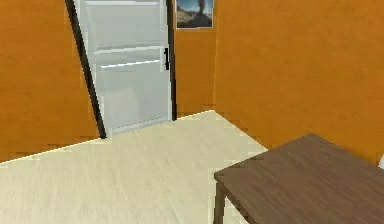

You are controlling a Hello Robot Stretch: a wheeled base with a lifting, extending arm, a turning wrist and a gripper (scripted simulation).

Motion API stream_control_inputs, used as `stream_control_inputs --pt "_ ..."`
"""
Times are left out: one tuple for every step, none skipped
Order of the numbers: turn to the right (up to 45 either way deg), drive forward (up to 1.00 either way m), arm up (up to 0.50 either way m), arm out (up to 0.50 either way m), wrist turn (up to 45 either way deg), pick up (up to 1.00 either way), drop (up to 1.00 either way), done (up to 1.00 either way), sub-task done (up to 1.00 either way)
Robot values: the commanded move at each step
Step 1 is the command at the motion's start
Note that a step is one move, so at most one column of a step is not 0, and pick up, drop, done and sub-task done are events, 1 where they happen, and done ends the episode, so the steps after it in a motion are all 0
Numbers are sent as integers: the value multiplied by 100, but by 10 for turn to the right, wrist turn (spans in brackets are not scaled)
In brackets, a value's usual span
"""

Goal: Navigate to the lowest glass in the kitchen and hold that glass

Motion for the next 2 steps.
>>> stream_control_inputs --pt "0 0 0 0 0 100 0 0 0" --pt "0 0 10 0 0 0 0 0 0"
